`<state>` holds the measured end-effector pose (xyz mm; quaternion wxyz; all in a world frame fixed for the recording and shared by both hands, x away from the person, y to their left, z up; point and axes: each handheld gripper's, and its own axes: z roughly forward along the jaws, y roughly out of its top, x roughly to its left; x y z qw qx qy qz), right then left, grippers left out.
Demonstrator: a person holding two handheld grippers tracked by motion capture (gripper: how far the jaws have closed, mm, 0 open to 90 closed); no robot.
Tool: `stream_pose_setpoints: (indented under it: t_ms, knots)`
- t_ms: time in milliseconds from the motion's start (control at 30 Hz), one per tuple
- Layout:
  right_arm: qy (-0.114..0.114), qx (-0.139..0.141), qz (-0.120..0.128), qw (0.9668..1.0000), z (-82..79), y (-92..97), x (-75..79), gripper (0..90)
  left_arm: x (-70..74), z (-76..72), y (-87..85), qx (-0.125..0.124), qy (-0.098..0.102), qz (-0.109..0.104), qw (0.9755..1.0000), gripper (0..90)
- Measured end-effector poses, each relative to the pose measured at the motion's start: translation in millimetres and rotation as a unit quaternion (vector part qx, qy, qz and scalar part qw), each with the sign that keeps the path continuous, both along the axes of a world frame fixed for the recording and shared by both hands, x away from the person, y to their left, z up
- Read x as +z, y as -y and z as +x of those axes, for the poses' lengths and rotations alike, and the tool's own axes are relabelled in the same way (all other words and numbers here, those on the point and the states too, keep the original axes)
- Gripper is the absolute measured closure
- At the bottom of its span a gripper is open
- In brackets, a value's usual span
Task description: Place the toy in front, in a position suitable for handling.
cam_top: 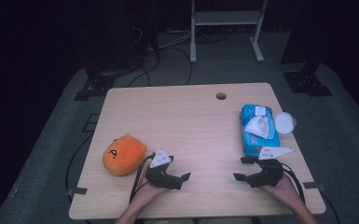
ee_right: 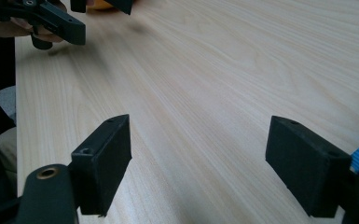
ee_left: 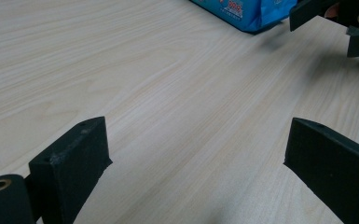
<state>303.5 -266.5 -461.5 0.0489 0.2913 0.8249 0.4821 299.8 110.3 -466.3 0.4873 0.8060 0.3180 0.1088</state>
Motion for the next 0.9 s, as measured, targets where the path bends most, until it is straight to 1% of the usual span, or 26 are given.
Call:
stream_pose_setpoints:
  t_ms: [100, 133, 233, 333, 467, 500, 533, 600, 633, 667, 700, 733, 867, 900]
  knots:
    - [-0.003, 0.0, 0.001, 1.0, 0.7, -0.5, -1.1, 21.1, 0.6, 0.8, -0.1, -0.002, 0.0, -0.002, 1.0, 5.9]
    - [-0.004, 0.0, 0.002, 1.0, 1.6, -1.2, -2.1, 21.4, 0.6, 1.5, -1.0, -0.002, 0.0, -0.009, 1.0, 5.9]
    - [-0.007, -0.002, 0.003, 1.0, 1.8, -1.9, -2.6, 21.4, 0.8, 1.5, -2.0, -0.001, -0.001, -0.011, 0.9999, 5.9]
    - [-0.007, -0.001, 0.001, 1.0, 0.8, -2.4, -2.7, 21.4, 3.1, -0.4, -2.5, -0.003, 0.006, -0.011, 0.9999, 5.9]
    - [-0.003, -0.003, 0.002, 1.0, -0.1, -1.8, -1.1, 21.4, 6.4, -1.4, -3.6, -0.004, 0.009, -0.013, 0.9999, 5.9]
    - [-0.003, -0.003, 0.002, 1.0, -0.1, -1.8, -1.1, 21.4, 7.5, -1.5, -3.6, -0.003, 0.01, -0.017, 0.9998, 5.9]
    - [-0.003, -0.004, 0.003, 1.0, -0.1, -0.9, -1.0, 21.4, 11.7, -1.3, -4.7, -0.005, 0.012, -0.023, 0.9997, 5.9]
    - [-0.004, -0.004, 0.003, 1.0, 0.0, -0.2, -1.0, 21.4, 14.3, -1.6, -4.9, -0.004, 0.015, -0.026, 0.9995, 5.9]
    - [-0.004, -0.004, 0.003, 1.0, 0.0, -0.2, -1.0, 21.4, 17.3, -1.6, -5.5, -0.005, 0.019, -0.027, 0.9994, 5.9]
    - [-0.002, -0.004, 0.005, 1.0, 0.1, 0.2, -0.7, 21.4, 23.6, -1.5, -6.9, -0.006, 0.027, -0.032, 0.9991, 5.9]
    - [-0.002, -0.004, 0.005, 1.0, 0.1, 0.2, -0.7, 21.4, 23.6, -1.5, -6.9, -0.006, 0.027, -0.032, 0.9991, 5.9]
    - [-0.003, -0.004, 0.004, 1.0, 0.2, -0.1, -0.6, 21.4, 29.8, -1.3, -9.6, -0.005, 0.034, -0.035, 0.9988, 5.9]
    - [-0.003, -0.004, 0.004, 1.0, 0.2, -0.9, -0.9, 21.4, 36.6, -0.8, -13.8, -0.003, 0.042, -0.034, 0.9985, 5.9]
    - [-0.004, -0.004, 0.002, 1.0, 0.2, -1.4, -1.1, 21.4, 40.6, -0.4, -17.2, -0.002, 0.046, -0.035, 0.9983, 6.0]
